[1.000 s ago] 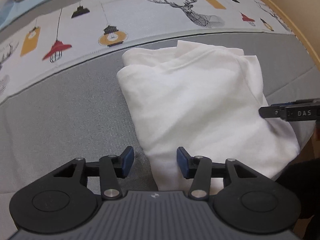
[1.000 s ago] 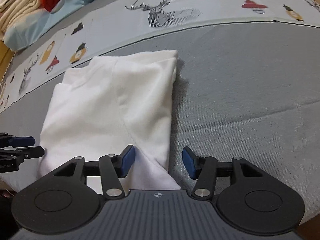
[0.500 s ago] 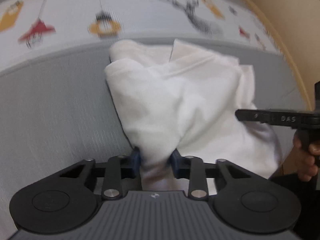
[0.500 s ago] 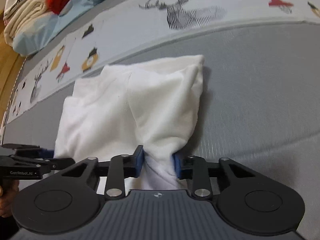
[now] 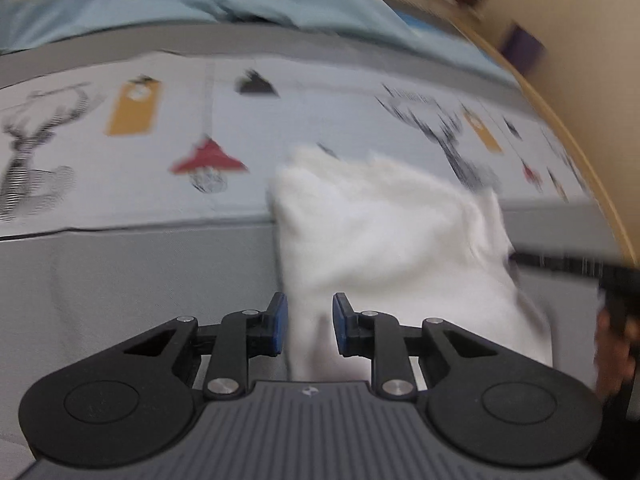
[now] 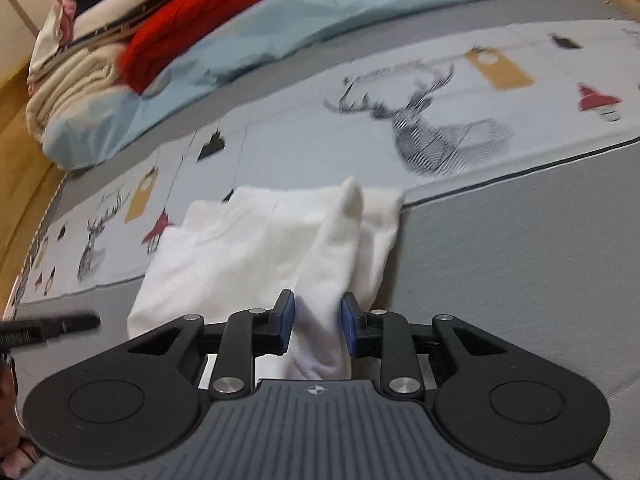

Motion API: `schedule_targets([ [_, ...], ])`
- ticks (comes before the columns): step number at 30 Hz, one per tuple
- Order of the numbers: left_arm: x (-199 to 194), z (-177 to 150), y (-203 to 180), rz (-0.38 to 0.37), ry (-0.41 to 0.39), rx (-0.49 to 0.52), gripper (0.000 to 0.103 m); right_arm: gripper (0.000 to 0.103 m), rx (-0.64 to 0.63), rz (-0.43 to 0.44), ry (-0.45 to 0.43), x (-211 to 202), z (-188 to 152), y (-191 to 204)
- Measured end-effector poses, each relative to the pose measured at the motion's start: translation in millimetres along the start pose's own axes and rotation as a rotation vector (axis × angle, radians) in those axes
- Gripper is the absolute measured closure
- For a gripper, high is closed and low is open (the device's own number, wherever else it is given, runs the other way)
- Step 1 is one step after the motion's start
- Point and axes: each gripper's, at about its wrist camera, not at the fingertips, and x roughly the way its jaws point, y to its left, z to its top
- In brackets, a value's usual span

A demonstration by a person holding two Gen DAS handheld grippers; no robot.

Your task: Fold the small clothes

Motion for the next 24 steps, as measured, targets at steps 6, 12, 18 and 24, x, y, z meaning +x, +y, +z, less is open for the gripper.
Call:
schedule_targets([
  [6, 35.1, -31.3, -14.3, 0.064, 0.208, 0.066, 0.065, 0.074, 0.014, -0.018, 0.206, 7.4, -28.2, -15.9],
  [12, 35.5, -43.8, -17.2, 0.013, 0.243, 0.049, 0.076, 0.07, -0.014, -0.098, 0.216, -7.4, -41.4, -23.6],
  [18, 24.7, -49.1, -31.0, 0.089, 0.216, 0.106, 0.074, 0.073, -0.03, -0.198, 0.08, -43.7, -31.9, -30.2],
  [24, -58.0, -60.2, -65.1, 0.251, -0.108, 0.119, 0.027, 0.046, -0.171, -0.164, -0.185, -125.0, -43.6, 5.2],
])
